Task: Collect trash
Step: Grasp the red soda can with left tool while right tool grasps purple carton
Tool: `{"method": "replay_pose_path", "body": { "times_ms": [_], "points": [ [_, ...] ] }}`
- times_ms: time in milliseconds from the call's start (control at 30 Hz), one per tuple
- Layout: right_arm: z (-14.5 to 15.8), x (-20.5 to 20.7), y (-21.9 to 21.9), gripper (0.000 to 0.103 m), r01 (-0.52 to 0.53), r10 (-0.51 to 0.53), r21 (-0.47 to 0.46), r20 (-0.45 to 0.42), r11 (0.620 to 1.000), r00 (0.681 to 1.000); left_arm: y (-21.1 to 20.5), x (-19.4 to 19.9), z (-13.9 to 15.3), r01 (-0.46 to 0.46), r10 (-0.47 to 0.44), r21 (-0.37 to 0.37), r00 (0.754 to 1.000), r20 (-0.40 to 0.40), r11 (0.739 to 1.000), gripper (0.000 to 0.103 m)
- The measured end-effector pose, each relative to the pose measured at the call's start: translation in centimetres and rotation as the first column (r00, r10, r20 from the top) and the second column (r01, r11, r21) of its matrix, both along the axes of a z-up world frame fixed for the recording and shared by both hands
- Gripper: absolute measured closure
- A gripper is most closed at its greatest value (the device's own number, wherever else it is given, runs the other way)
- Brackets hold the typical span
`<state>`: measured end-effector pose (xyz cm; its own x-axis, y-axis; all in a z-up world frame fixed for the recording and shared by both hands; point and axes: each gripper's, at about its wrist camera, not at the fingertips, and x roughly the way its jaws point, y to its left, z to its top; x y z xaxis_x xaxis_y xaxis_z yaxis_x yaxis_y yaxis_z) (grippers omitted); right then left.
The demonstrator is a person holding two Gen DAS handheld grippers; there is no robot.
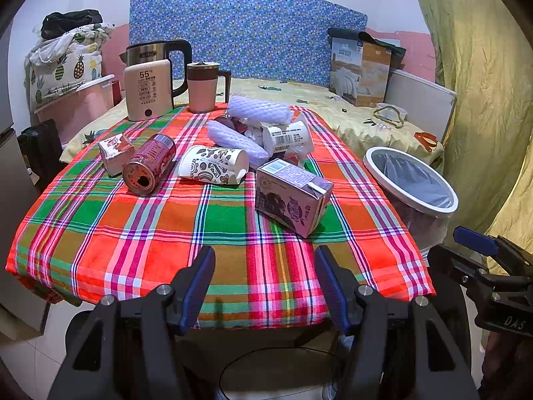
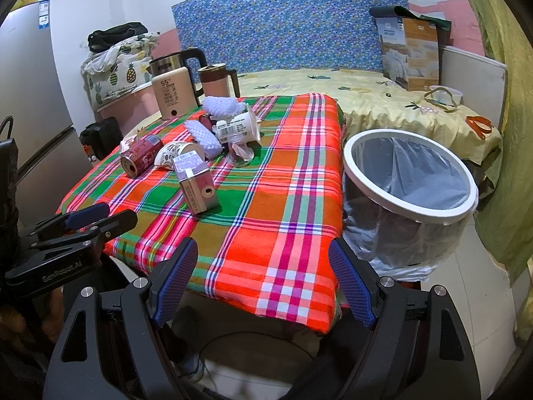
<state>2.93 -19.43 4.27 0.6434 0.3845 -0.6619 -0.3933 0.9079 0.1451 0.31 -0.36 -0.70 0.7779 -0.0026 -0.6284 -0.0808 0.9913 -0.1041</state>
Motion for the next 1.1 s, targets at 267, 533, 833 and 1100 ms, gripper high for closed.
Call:
{"method": "replay_pose_path", "body": {
  "times_ms": [267,533,833,1100],
  "points": [
    [0.2,1.4,1.7,0.021,-0.066,0.066,0.001,-0.002,0.998,0.998,2.2,1.0,-0.4,-0.036,0.036,0.003,0.999,-0.008,0.999,0.039],
    [0.1,3.1,4.4,0.021,-0.161,0.161,0.001,-0.003,0.987,0.987,6.1,2.5,-0.8,-0.125,0.125,-0.001,0.992,-0.023,0.992,0.039],
    [-0.3,5.1,7.1,0.021,-0.236,0.235,-0.016,-0.011,0.972,0.972,10.6,5.2,-0.7,-0.167,0.167,0.021,0.986,0.002,0.986,0.039],
    [-0.9,6.3,8.5,0.027,-0.255,0.255,-0.028,-0.033,0.966,0.967,13.3,9.0,-0.9,-0.160,0.160,0.029,0.987,-0.005,0.987,0.036]
  ]
}}
